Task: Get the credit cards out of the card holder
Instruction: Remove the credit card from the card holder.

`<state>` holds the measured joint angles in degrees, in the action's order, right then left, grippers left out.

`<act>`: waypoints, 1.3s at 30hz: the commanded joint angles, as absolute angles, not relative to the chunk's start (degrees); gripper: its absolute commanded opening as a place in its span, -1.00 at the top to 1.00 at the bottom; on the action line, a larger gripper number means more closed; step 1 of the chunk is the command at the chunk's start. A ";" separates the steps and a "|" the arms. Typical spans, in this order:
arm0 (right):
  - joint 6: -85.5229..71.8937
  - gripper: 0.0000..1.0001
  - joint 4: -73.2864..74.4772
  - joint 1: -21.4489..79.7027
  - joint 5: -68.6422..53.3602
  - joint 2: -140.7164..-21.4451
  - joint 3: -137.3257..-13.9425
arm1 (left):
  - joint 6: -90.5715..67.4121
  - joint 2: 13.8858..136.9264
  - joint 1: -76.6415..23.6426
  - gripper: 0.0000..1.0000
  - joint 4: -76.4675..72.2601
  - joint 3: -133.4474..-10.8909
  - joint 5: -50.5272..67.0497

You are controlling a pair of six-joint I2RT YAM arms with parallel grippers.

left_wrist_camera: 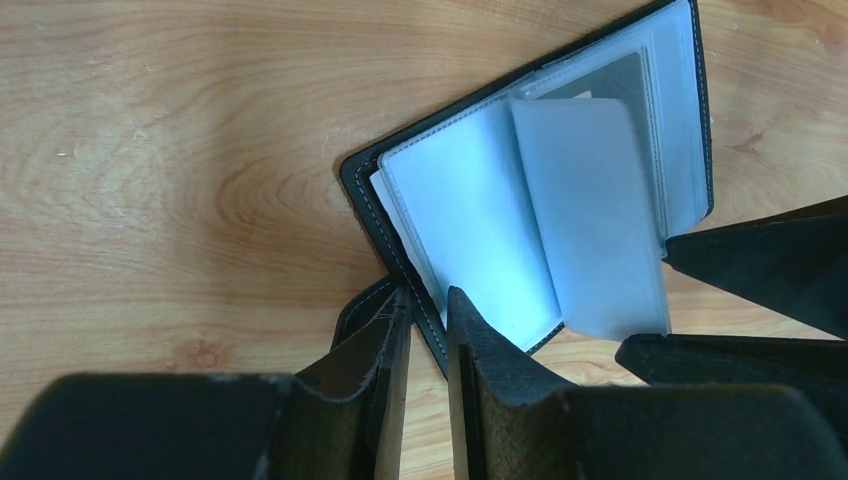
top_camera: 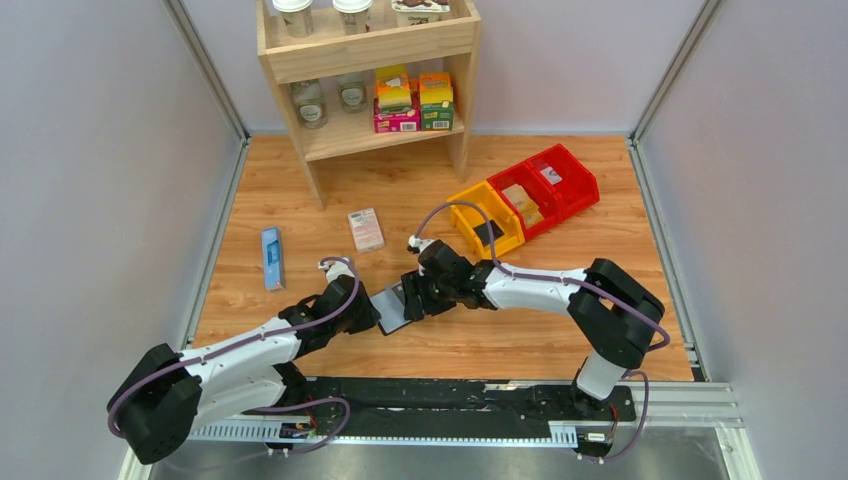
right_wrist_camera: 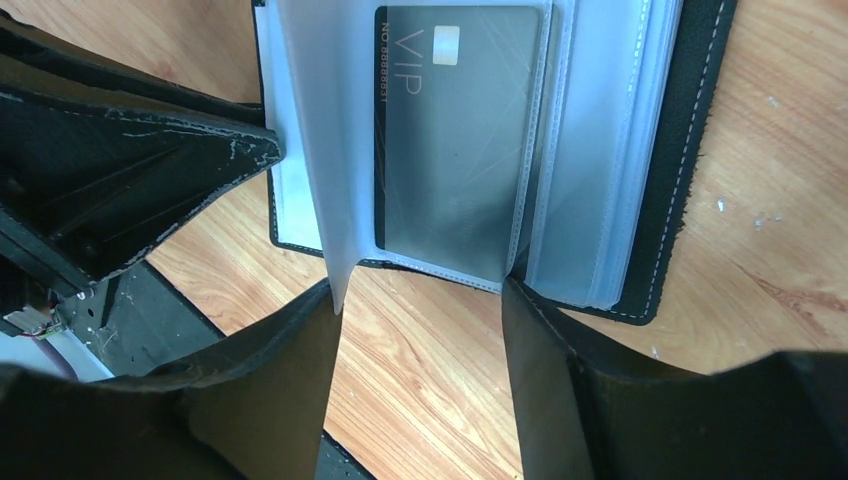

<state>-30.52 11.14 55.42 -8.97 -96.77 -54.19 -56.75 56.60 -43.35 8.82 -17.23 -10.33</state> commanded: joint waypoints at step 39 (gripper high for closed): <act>-19.77 -0.01 10.99 51.59 -4.57 -97.02 -62.05 | -57.04 43.21 -43.59 -0.13 15.48 -26.72 -11.96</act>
<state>-20.88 12.58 51.77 -4.21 -94.08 -59.00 -57.56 35.42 -43.42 25.32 -25.39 -16.67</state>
